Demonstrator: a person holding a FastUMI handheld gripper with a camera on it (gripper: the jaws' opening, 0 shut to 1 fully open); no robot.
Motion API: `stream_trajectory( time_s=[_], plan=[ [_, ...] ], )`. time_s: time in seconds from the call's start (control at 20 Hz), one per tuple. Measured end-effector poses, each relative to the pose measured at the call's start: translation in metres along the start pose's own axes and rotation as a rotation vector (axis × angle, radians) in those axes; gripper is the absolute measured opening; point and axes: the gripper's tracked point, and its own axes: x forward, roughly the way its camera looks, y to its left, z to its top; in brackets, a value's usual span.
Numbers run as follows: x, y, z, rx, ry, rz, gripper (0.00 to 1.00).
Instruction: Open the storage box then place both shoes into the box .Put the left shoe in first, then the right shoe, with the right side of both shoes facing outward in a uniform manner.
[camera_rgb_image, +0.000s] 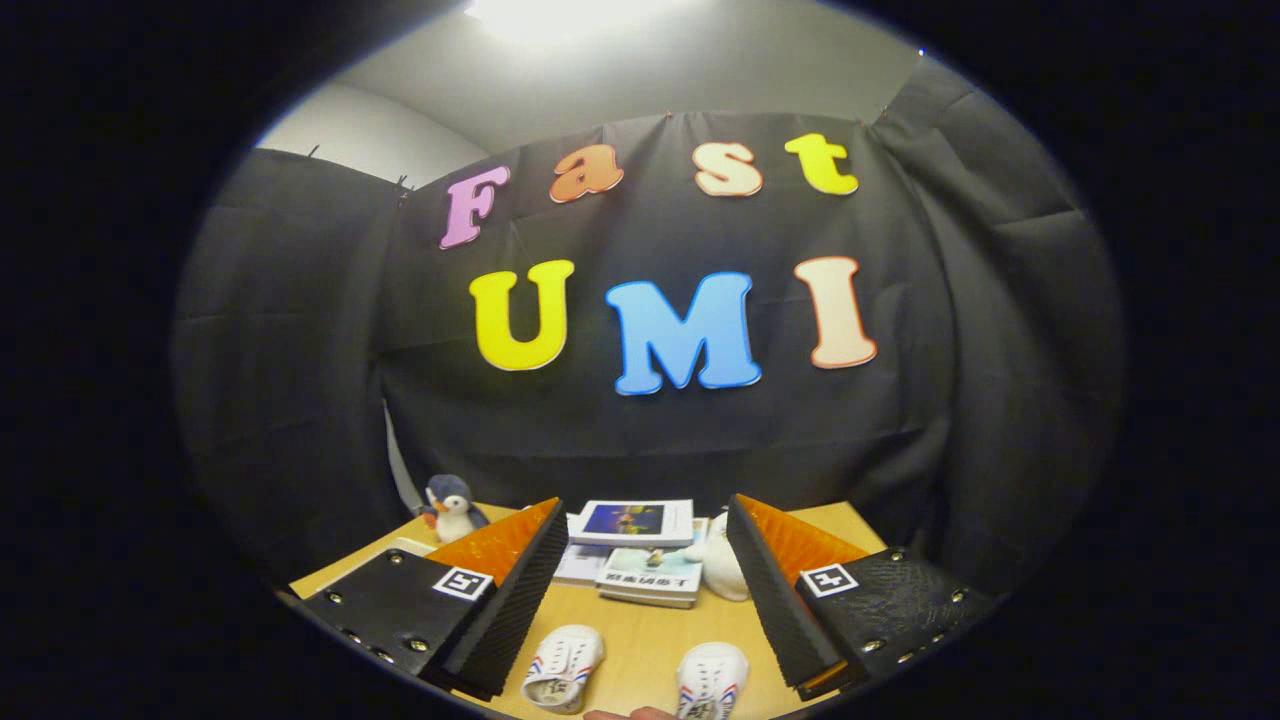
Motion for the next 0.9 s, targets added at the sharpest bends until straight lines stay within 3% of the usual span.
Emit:
stream_trajectory(
  time_s=[0.2, 0.35, 0.55, 0.9],
  plan=[
    [0.02, 0.058, -0.064, 0.119, 0.172, 0.198, 0.96],
    [0.029, 0.091, -0.102, 0.203, 0.287, 0.3, 0.96],
    [0.044, 0.127, -0.151, 0.242, 0.424, 0.394, 0.96],
    [0.063, 0.166, -0.221, 0.397, 0.643, 0.479, 0.97]
  ],
)
